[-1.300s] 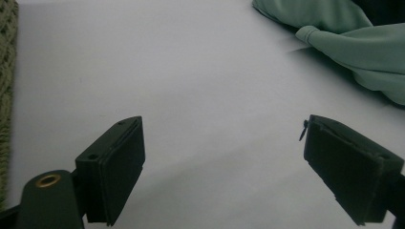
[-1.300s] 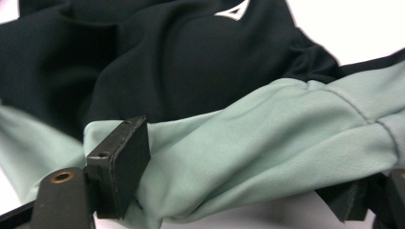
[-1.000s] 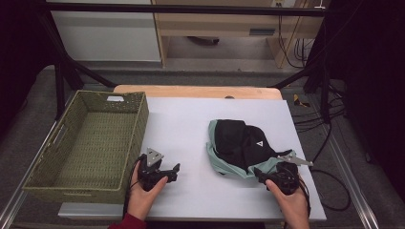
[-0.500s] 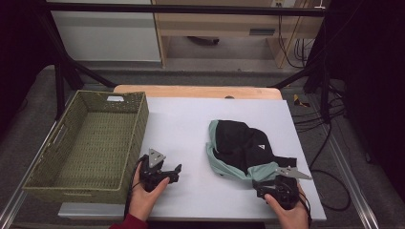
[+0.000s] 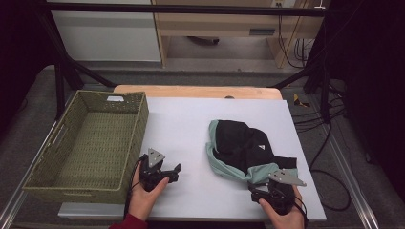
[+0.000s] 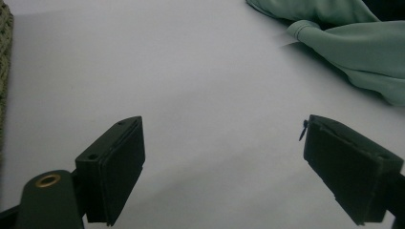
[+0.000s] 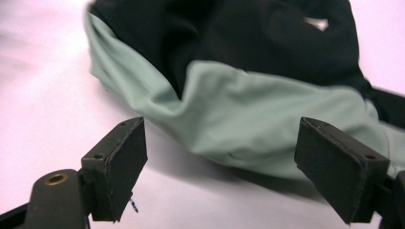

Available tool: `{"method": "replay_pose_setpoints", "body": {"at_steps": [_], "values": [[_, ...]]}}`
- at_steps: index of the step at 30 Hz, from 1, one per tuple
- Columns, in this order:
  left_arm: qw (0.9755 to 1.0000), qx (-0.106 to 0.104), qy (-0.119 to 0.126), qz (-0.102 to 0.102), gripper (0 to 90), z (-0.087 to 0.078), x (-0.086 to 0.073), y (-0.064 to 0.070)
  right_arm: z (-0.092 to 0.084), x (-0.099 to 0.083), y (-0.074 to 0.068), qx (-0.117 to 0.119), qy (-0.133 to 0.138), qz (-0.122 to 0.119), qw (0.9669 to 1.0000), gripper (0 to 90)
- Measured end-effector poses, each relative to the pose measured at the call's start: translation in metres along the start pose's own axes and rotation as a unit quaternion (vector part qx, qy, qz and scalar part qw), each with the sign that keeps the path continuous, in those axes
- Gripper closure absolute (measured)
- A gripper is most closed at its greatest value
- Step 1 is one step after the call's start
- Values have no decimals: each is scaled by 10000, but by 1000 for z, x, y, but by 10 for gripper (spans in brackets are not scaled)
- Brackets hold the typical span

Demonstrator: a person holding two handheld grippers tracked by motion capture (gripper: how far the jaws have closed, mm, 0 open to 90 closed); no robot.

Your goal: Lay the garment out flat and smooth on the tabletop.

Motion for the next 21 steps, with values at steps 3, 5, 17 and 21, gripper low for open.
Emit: {"method": "replay_pose_setpoints", "body": {"at_steps": [3,5,17,21], "values": [[10000,-4,4,6,140,0,0,1,2,7,-8,93,34,-145,9998,187],[10000,-5,-3,9,139,0,0,1,6,13,-16,160,15,-291,9994,190],[10000,-23,-34,45,140,2,-1,3,70,53,-55,452,-107,-847,9953,227],[10000,-23,-31,50,140,2,-1,3,90,48,-61,424,-349,-1000,9935,535]]}}
Point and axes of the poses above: each handheld gripper's, and its own axes: z roughly forward along the jaws, x roughly out of its top, y roughly to its right, the point moved 9 cm from there along z, roughly forward along the jaws
